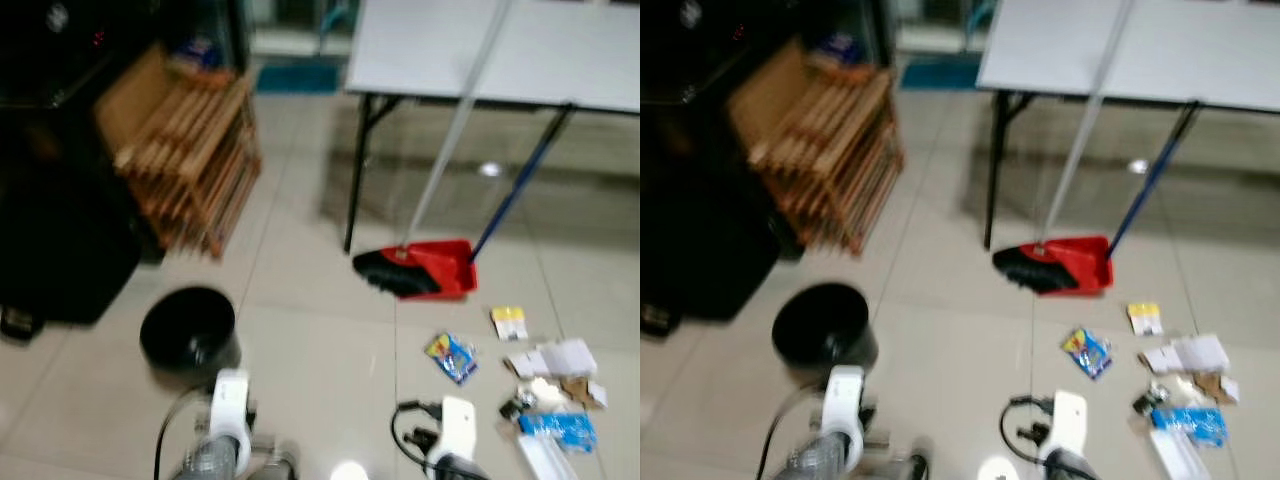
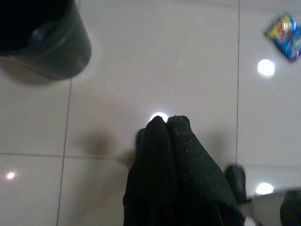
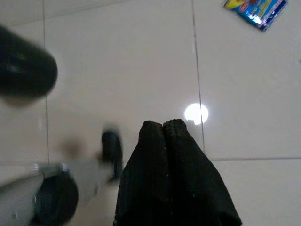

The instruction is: Sweep floor

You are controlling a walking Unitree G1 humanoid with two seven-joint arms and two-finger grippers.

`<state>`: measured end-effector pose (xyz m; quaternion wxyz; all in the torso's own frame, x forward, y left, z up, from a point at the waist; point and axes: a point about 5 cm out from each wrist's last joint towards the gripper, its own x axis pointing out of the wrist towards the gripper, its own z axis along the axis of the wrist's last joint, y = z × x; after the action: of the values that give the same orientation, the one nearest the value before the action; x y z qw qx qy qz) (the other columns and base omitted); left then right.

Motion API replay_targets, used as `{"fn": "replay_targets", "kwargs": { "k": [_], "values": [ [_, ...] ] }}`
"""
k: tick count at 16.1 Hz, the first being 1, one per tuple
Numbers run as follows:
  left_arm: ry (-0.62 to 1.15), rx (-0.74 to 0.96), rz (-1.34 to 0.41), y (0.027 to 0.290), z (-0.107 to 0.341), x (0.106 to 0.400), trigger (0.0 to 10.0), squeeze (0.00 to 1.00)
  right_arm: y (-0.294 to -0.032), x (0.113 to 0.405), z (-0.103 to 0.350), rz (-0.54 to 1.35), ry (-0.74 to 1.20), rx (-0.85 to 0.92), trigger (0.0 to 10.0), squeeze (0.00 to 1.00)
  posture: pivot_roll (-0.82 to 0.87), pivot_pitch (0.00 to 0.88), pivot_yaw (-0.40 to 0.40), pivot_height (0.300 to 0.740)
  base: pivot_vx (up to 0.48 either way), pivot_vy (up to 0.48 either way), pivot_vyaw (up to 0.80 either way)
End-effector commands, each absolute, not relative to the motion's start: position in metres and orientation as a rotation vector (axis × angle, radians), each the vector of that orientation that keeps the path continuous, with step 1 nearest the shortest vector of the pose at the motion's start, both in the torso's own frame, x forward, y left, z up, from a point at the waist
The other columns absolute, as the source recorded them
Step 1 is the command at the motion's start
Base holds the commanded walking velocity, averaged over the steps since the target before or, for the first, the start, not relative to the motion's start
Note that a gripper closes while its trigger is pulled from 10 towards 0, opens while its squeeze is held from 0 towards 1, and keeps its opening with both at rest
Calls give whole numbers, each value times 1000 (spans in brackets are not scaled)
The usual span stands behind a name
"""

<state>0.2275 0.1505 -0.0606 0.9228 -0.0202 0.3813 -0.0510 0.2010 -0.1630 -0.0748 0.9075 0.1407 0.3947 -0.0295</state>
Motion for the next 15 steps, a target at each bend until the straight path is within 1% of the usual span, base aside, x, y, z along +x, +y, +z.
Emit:
{"fn": "replay_targets", "kwargs": {
  "k": [1,6,11,13,15],
  "values": [
    [774,-28,-116,152,-60,228,10000,0,-161,193,-80,-71,846,302,10000,0,19,166,-1,740,0,0,0],
    [758,-37,-88,155,-57,231,10000,0,-161,192,-80,-69,851,303,10000,0,17,167,-1,740,0,0,0],
    [761,-29,-84,157,-58,231,10000,0,-161,192,-80,-70,853,302,10000,0,18,168,-2,740,316,0,0],
    [762,-25,-82,157,-58,231,10000,0,-161,191,-81,-70,857,307,10000,0,19,168,-2,740,429,0,0],
    [763,-24,-82,157,-58,230,10000,0,-160,191,-81,-67,861,318,10000,0,19,169,-2,740,442,0,-800]
  ]
}}
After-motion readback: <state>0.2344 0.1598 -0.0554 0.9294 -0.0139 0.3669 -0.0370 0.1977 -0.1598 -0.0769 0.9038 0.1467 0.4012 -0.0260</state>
